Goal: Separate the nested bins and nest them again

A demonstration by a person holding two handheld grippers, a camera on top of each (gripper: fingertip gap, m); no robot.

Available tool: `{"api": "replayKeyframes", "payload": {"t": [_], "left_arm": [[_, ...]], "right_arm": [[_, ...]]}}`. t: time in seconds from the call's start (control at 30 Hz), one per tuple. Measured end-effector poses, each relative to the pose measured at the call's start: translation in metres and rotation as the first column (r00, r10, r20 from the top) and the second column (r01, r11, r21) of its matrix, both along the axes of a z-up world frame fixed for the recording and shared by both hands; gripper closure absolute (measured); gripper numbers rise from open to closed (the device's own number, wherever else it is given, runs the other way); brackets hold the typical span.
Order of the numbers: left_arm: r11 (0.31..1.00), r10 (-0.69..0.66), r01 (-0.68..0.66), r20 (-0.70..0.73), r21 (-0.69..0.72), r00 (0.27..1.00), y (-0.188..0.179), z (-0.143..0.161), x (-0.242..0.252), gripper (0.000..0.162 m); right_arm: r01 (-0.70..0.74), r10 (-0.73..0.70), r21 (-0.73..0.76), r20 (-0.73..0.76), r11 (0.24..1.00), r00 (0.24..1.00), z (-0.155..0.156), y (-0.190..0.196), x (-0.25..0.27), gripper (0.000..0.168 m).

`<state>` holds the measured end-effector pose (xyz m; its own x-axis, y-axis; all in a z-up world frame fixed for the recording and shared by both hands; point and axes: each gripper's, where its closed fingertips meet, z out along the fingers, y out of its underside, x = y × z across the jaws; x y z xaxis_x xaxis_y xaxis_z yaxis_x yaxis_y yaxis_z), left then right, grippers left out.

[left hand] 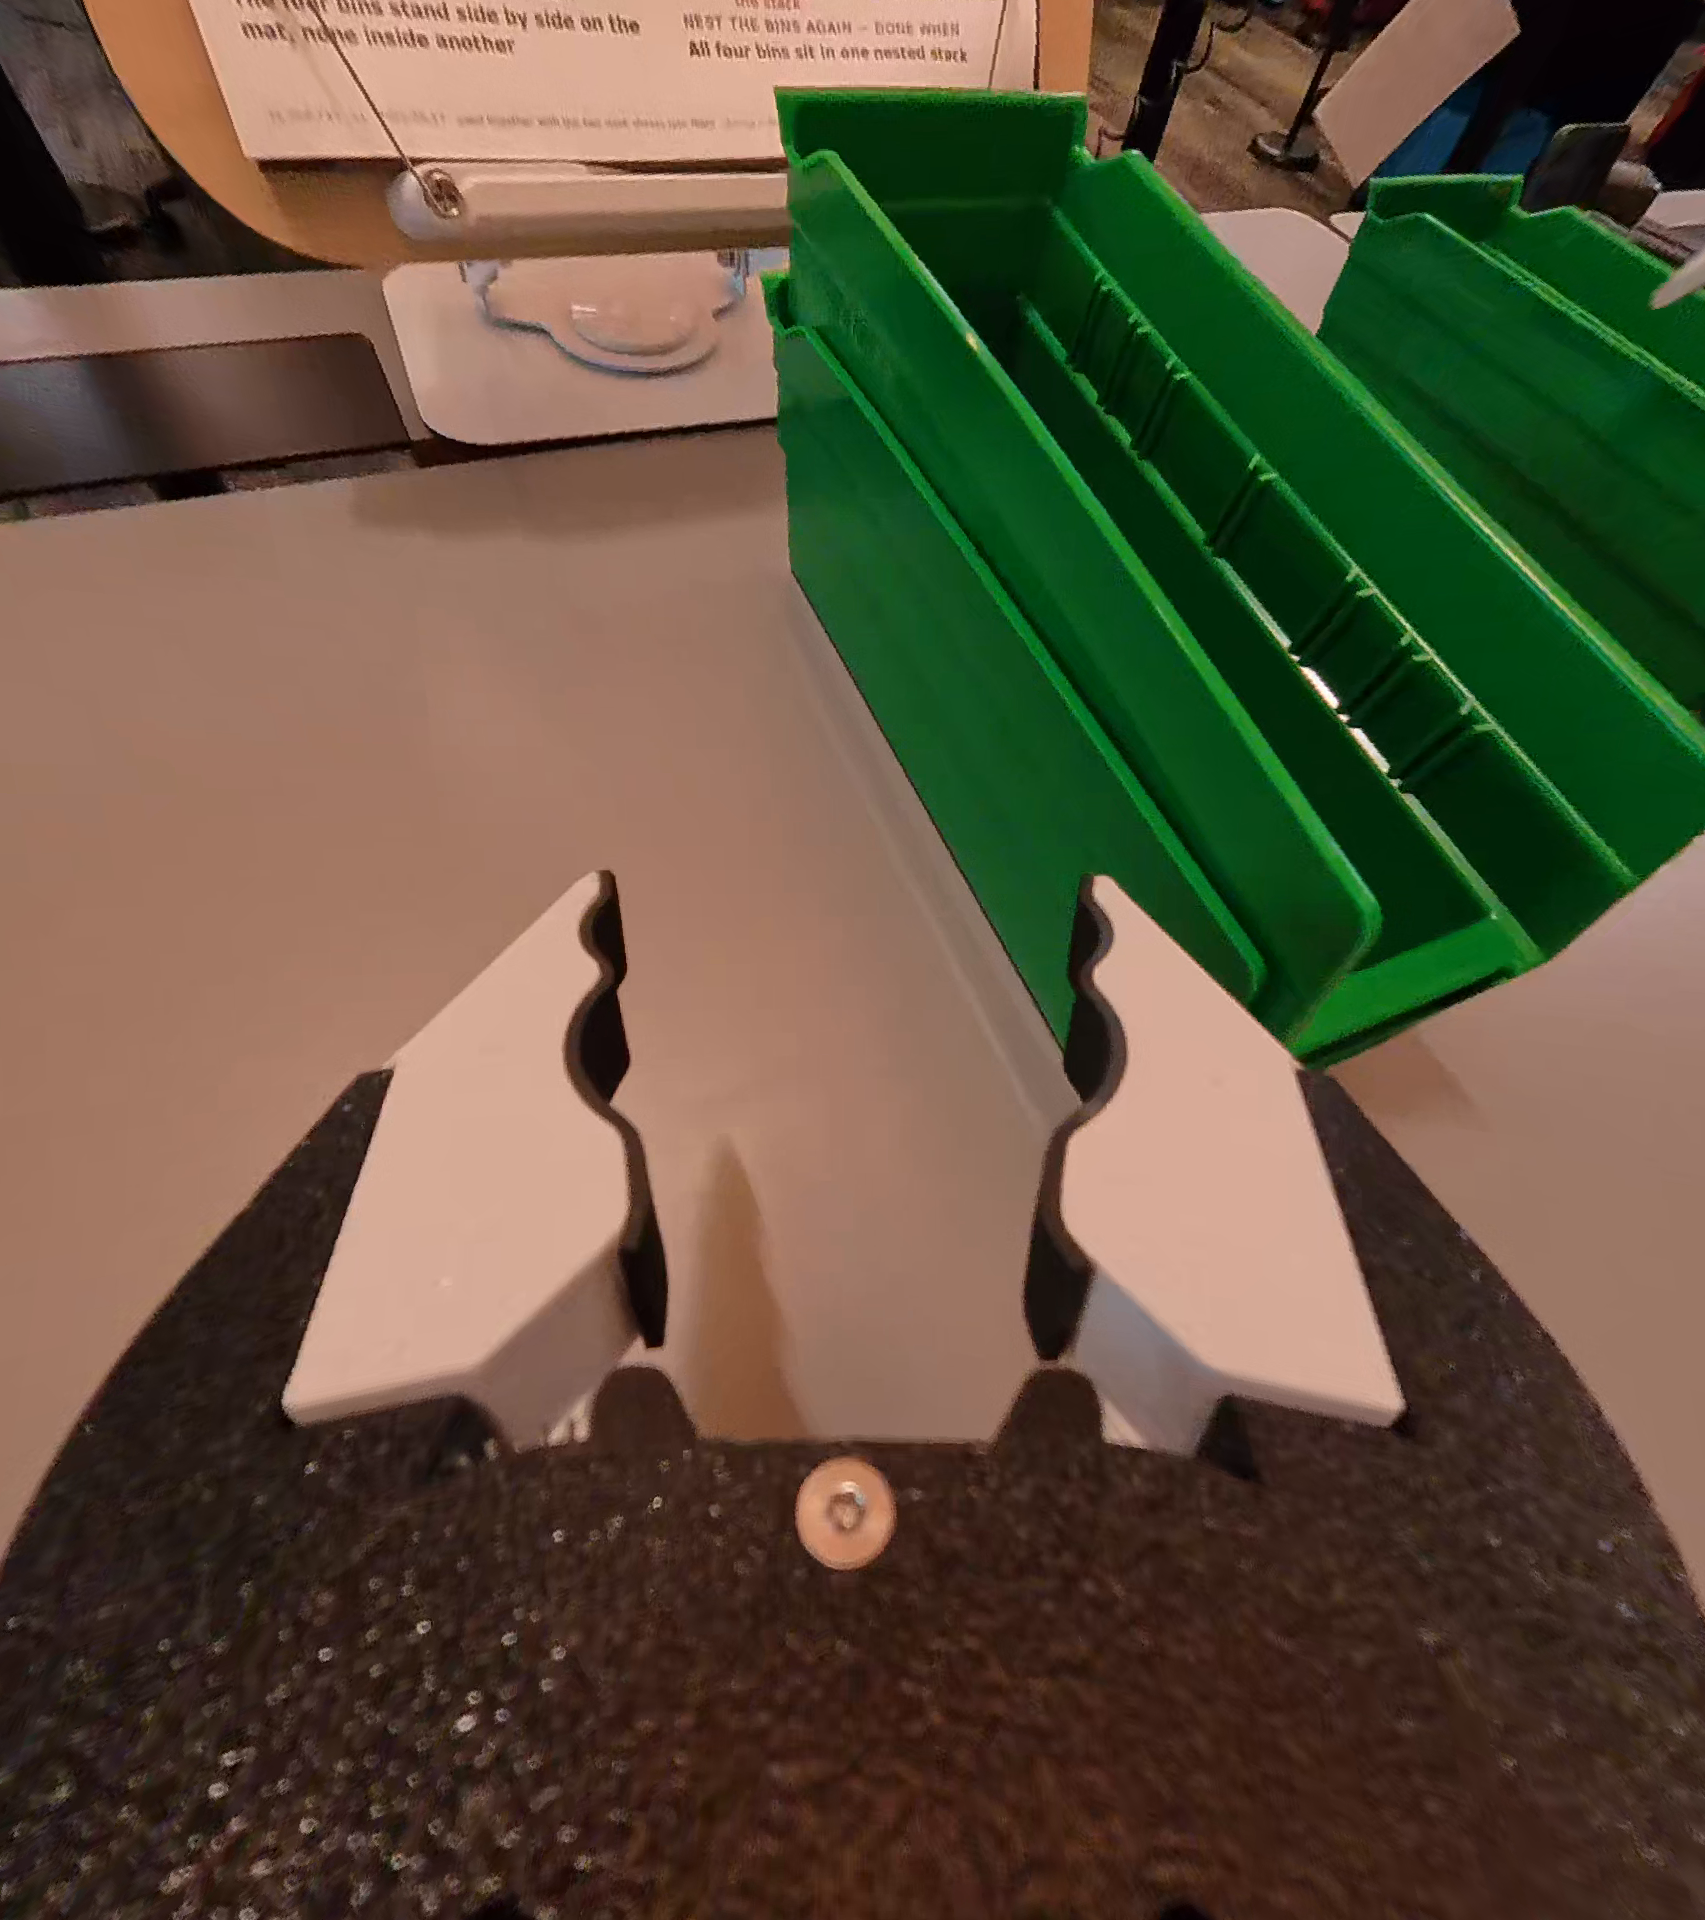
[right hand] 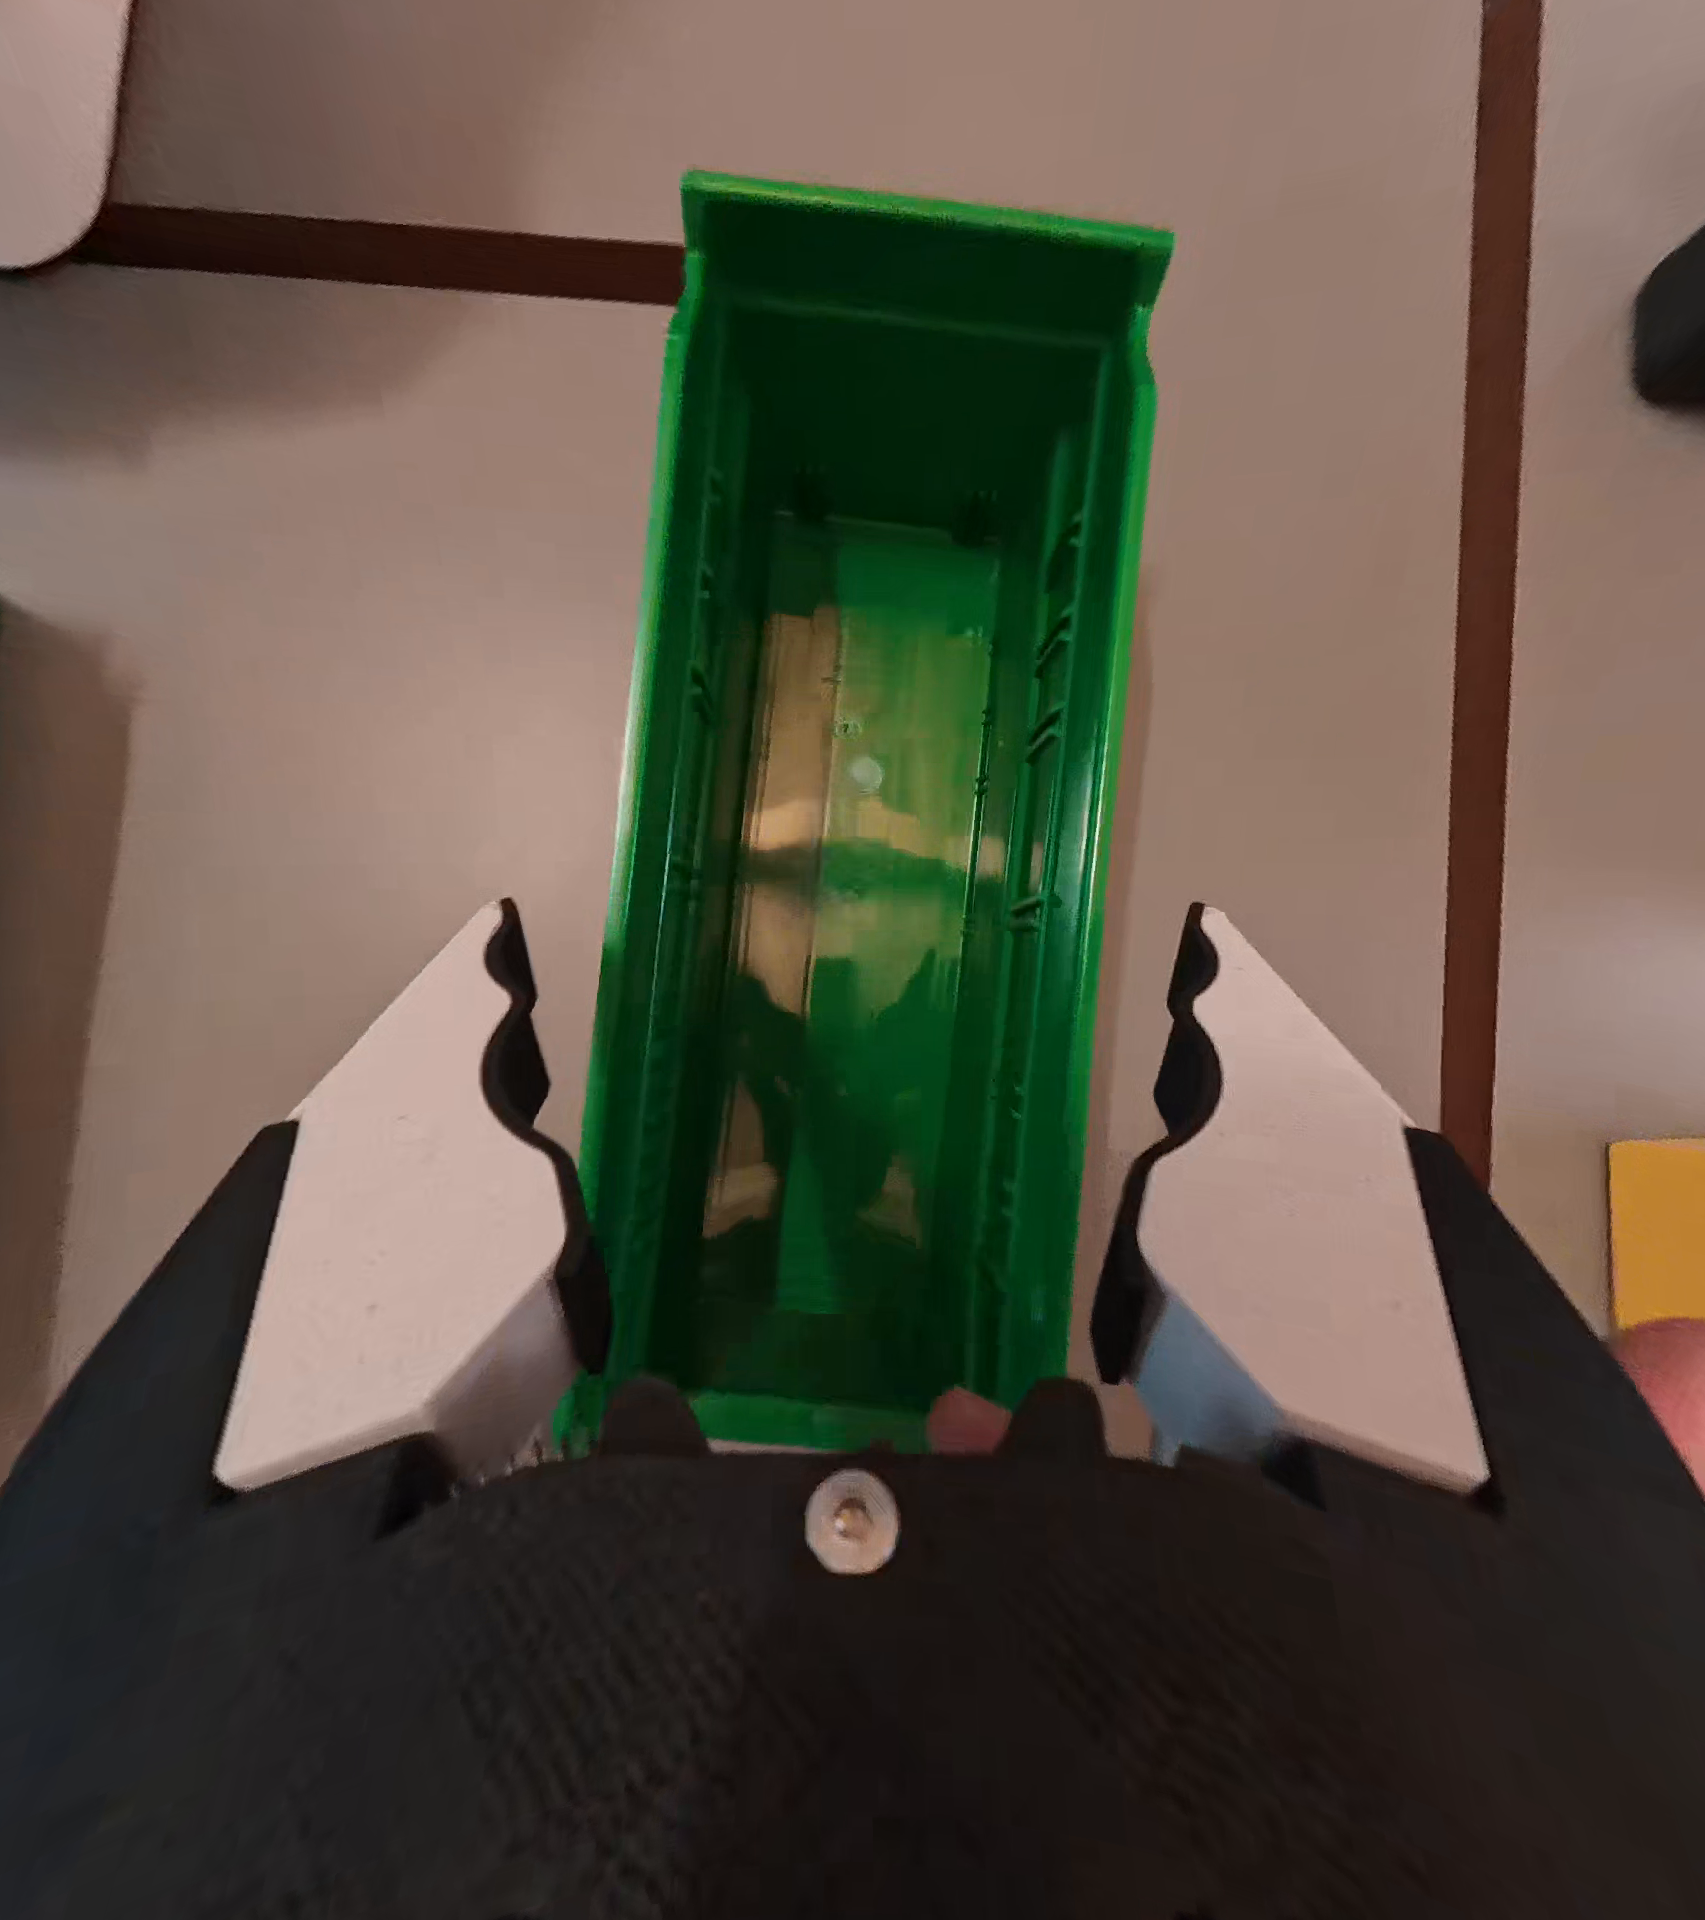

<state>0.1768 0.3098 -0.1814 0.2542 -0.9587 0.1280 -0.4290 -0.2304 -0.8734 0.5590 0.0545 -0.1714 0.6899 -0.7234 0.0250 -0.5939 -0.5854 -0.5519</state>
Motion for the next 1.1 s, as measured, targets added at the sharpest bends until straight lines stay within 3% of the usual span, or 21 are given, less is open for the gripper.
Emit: {"api": "replayKeyframes", "payload": {"t": [0.17,0.33,0.57,0.73,0.9,1.1], "left_arm": [[0.999,-0.024,0.023,-0.003,-0.042,1.0,-0.008,-0.014,-0.006,0.077],[0.996,-0.04,0.043,0.043,-0.083,0.998,-0.016,-0.02,-0.012,0.078],[0.996,-0.055,0.054,-0.017,-0.066,0.998,-0.016,-0.027,-0.021,0.078],[0.989,-0.054,0.057,0.029,-0.134,0.998,-0.011,-0.023,-0.028,0.082],[0.984,-0.061,0.064,0.022,-0.165,0.998,-0.007,-0.025,-0.034,0.084],[0.982,-0.061,0.066,0.035,-0.177,0.998,-0.004,-0.024,-0.036,0.085]], "right_arm": [[0.066,-0.079,-0.103,-0.125,0.992,0.989,-0.033,0.004,0.003,0.046],[0.087,-0.12,-0.18,-0.177,0.98,0.977,-0.059,-0.005,-0.001,0.03],[0.093,-0.133,-0.198,-0.198,0.976,0.971,-0.059,-0.005,-0.002,0.038],[0.113,-0.172,-0.245,-0.233,0.963,0.957,-0.056,-0.008,-0.006,0.06],[0.15,-0.216,-0.241,-0.273,0.959,0.938,-0.054,-0.004,-0.019,0.071],[0.18,-0.245,-0.227,-0.299,0.957,0.922,-0.016,0.004,-0.038,0.071]]}}
